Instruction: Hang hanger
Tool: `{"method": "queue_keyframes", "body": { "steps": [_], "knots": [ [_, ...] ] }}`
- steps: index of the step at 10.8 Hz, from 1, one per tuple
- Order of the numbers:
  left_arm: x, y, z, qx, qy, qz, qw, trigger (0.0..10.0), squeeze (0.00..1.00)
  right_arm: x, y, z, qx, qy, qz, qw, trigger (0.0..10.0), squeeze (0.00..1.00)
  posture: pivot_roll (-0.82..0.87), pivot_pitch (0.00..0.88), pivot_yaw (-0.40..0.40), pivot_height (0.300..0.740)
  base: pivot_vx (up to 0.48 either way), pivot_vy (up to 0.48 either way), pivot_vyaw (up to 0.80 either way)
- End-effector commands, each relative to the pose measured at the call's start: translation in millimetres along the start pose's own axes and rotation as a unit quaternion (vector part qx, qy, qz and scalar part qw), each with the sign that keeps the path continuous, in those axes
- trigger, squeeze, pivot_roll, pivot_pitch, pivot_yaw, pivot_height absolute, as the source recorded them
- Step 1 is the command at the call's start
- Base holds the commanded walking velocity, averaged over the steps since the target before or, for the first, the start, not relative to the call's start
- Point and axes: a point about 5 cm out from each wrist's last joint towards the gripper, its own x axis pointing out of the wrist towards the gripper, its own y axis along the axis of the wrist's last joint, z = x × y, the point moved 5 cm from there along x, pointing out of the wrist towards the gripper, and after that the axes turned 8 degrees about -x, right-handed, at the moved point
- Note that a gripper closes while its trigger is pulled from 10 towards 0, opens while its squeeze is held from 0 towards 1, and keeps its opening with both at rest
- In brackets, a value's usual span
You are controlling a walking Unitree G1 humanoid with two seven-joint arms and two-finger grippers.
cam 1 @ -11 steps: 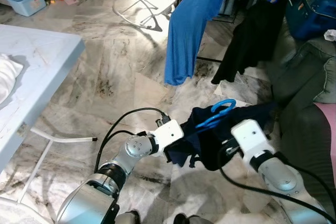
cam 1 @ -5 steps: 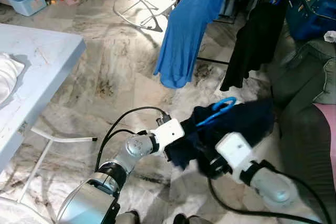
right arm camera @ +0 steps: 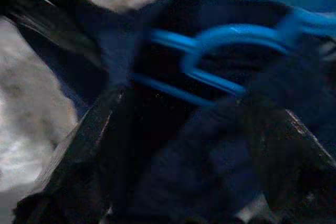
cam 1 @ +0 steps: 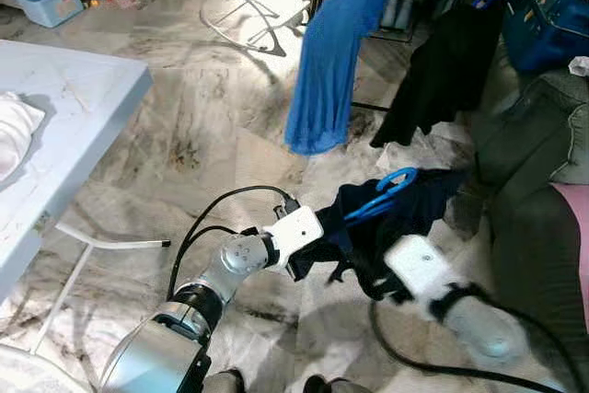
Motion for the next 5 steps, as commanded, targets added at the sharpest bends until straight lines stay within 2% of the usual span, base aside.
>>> {"method": "queue_keyframes", "body": {
  "steps": [1,3,4,5],
  "knots": [
    [2.7,17,-6.7,0.019,-0.001,0.021,1.000,0.0,0.00,-9.6,-10,14.7,-0.006,-0.023,-0.021,1.000,10.0,0.00,0.04,0.138,-0.095,0.740,0.000,0.000,0.00],
    [-5.3,19,-15.1,0.045,-0.015,0.020,0.999,0.0,0.00,-31.1,-17,41.7,-0.054,-0.058,-0.021,0.997,10.0,0.00,0.03,0.141,-0.094,0.740,0.000,0.000,0.00],
    [-10.0,20,-19.2,0.062,-0.029,0.019,0.997,0.0,0.00,-43.8,-27,44.7,-0.032,-0.034,-0.039,0.998,10.0,0.52,0.03,0.144,-0.094,0.740,0.000,0.000,0.00],
    [-13.8,24,-20.0,0.090,-0.050,0.022,0.994,0.0,0.00,-55.7,-36,45.0,-0.029,-0.010,-0.061,0.998,10.0,1.00,0.03,0.145,-0.093,0.740,0.000,0.000,0.00]
  ]
}}
